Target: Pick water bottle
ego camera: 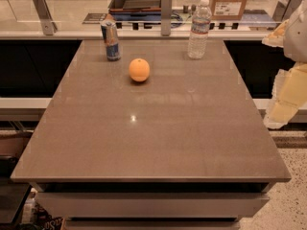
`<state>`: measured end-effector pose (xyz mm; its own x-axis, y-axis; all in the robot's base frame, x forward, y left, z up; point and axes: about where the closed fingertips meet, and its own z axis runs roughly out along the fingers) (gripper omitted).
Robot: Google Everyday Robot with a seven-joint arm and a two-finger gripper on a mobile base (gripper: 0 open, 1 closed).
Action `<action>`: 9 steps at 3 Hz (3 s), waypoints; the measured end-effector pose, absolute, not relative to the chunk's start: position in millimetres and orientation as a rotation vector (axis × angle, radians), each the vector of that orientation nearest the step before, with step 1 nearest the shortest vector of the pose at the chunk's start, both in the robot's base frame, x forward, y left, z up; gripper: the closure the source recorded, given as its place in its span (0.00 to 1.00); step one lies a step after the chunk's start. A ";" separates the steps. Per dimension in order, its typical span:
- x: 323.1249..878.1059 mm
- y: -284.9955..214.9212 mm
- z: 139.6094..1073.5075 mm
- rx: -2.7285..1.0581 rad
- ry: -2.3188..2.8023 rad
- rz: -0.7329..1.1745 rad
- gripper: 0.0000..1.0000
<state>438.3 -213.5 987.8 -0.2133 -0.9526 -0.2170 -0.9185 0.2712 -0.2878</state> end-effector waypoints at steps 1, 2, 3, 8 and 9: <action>444.4 -214.5 989.4 -1.684 2.195 -0.136 0.00; 465.8 -219.9 990.4 -1.595 2.174 -0.124 0.00; 499.5 -234.7 993.5 -1.386 2.149 -0.100 0.00; 683.8 -230.3 1039.8 -0.854 1.824 0.024 0.00; 702.1 -232.9 1036.7 -0.800 1.814 0.035 0.00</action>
Offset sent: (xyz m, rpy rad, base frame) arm 0.0659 -0.0136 0.0023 0.1504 -0.1432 -0.0928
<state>702.1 -232.9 1036.7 -0.1728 -0.5006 -0.8483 -0.5332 0.7716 -0.3468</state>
